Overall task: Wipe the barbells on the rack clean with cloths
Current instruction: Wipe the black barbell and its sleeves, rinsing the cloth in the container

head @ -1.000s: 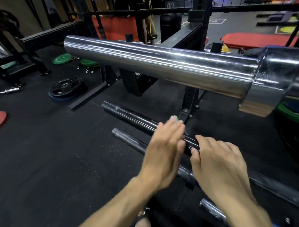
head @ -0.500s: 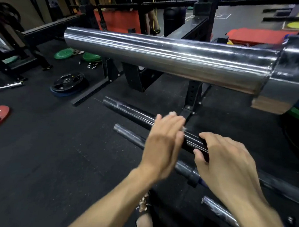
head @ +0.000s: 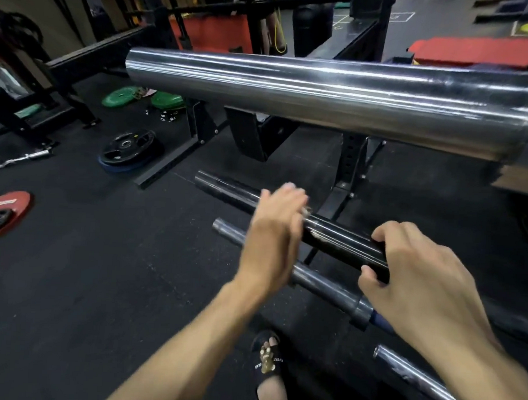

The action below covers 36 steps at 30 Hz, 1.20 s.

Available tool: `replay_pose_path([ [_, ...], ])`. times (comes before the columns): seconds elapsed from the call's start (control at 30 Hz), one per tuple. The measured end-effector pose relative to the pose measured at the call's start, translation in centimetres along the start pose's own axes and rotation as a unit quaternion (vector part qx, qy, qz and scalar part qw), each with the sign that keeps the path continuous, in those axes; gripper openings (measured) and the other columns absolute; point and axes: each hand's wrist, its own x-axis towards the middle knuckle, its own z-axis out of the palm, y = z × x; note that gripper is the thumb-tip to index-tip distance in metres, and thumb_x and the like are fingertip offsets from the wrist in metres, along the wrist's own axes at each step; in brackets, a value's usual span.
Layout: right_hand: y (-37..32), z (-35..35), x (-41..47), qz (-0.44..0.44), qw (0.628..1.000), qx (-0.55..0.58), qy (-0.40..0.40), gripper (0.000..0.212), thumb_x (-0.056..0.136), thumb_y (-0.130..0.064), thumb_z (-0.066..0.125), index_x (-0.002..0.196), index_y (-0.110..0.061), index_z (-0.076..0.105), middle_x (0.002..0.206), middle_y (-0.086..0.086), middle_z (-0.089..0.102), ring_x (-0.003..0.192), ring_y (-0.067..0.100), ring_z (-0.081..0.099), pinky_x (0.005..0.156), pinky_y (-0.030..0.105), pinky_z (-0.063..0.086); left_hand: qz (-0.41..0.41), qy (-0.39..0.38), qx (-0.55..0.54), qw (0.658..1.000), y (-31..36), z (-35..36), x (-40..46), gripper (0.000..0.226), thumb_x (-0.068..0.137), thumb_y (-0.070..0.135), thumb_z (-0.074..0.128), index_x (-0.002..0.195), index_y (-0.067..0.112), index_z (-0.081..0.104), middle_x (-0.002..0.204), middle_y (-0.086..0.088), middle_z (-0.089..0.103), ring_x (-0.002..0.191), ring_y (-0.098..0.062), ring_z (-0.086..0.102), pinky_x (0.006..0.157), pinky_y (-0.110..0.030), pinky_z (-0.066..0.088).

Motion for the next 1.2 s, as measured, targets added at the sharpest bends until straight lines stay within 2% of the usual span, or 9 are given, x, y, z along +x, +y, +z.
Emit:
replay_pose_path([
  [0.1,-0.2,-0.2,0.5,-0.008,0.999,-0.003,-0.033,0.041,0.077,-0.029,0.079,0.107,-0.026,0.052,0.092,-0.010,0.046,0.078,0.013,0.047,0.066,0.028,0.035,0.095,-0.051,0.001,0.994,-0.9,-1.1,-0.7,0.043,0.109,0.021,0.030,0.143,0.011,0.055,0.150,-0.002,0.053,0.146,-0.013,0.037,0.127,-0.037,0.011],
  [0.23,-0.3,0.4,0.8,-0.006,0.998,-0.018,-0.053,0.073,0.077,-0.036,0.081,0.140,-0.023,0.048,0.103,-0.006,0.044,0.094,0.016,0.048,0.075,0.029,0.043,-0.068,0.035,0.026,0.997,-8.9,-3.7,3.3,0.035,0.109,0.012,0.034,0.125,0.011,0.065,0.125,-0.006,0.067,0.129,-0.021,0.055,0.125,-0.036,0.013],
  [0.33,-0.7,1.1,1.1,-0.014,0.999,-0.029,-0.016,0.074,0.081,-0.058,0.070,0.140,-0.017,0.055,0.106,-0.001,0.057,0.096,0.022,0.051,0.079,0.038,0.047,-0.132,0.057,0.014,0.990,-8.9,-3.2,4.2,0.035,0.108,0.013,0.035,0.122,0.007,0.066,0.120,-0.008,0.069,0.132,-0.024,0.055,0.126,-0.029,0.012],
  [0.43,-1.6,1.9,1.5,-0.027,0.998,-0.042,-0.027,0.065,0.087,-0.066,0.049,0.127,-0.016,0.064,0.104,-0.002,0.066,0.096,0.023,0.057,0.082,0.040,0.046,-0.009,-0.026,-0.006,1.000,-3.4,-2.0,1.8,0.041,0.107,0.016,0.031,0.130,0.006,0.063,0.132,-0.008,0.064,0.136,-0.020,0.050,0.126,-0.026,0.006],
  [0.53,-1.8,2.3,1.8,-0.027,1.000,-0.002,-0.005,0.048,0.091,-0.056,0.051,0.111,-0.016,0.066,0.088,-0.004,0.064,0.081,0.021,0.059,0.078,0.039,0.048,0.099,-0.079,0.032,0.991,-2.8,-2.3,0.8,0.046,0.108,0.022,0.029,0.138,0.009,0.060,0.144,-0.005,0.059,0.141,-0.016,0.046,0.127,-0.028,0.007],
  [0.77,-1.7,2.7,1.7,-0.026,0.999,0.021,0.027,0.042,0.081,-0.050,0.074,0.105,-0.018,0.061,0.084,-0.007,0.058,0.078,0.018,0.056,0.068,0.033,0.049,-0.096,0.058,0.042,0.993,-9.1,-3.7,4.3,0.031,0.105,0.009,0.039,0.113,0.011,0.068,0.110,-0.004,0.069,0.112,-0.021,0.062,0.126,-0.032,0.016],
  [0.87,-1.9,2.5,2.0,-0.035,0.998,0.032,0.034,0.050,0.071,-0.046,0.085,0.100,-0.021,0.054,0.085,-0.007,0.053,0.076,0.019,0.053,0.064,0.034,0.048,0.028,-0.007,0.034,0.999,-3.7,-1.7,2.1,0.032,0.101,0.006,0.040,0.118,0.006,0.067,0.117,-0.009,0.068,0.114,-0.023,0.060,0.124,-0.021,0.008],
  [1.0,-2.3,2.2,2.3,-0.036,0.999,0.030,0.017,0.062,0.061,-0.039,0.094,0.096,-0.025,0.045,0.087,-0.007,0.046,0.069,0.017,0.049,0.062,0.032,0.041,0.177,-0.074,0.075,0.979,-2.7,-1.7,0.1,0.043,0.096,0.006,0.047,0.137,0.006,0.059,0.144,-0.010,0.059,0.137,-0.023,0.050,0.126,-0.039,0.016],
  [1.2,-2.8,2.1,2.2,-0.031,0.999,0.036,0.020,0.060,0.066,-0.036,0.092,0.099,-0.027,0.043,0.090,-0.008,0.044,0.066,0.012,0.046,0.066,0.029,0.039,-0.063,0.037,0.076,0.995,-9.5,-4.2,3.5,0.043,0.101,0.013,0.032,0.127,0.010,0.067,0.132,-0.003,0.066,0.129,-0.015,0.055,0.124,-0.029,0.016],
])
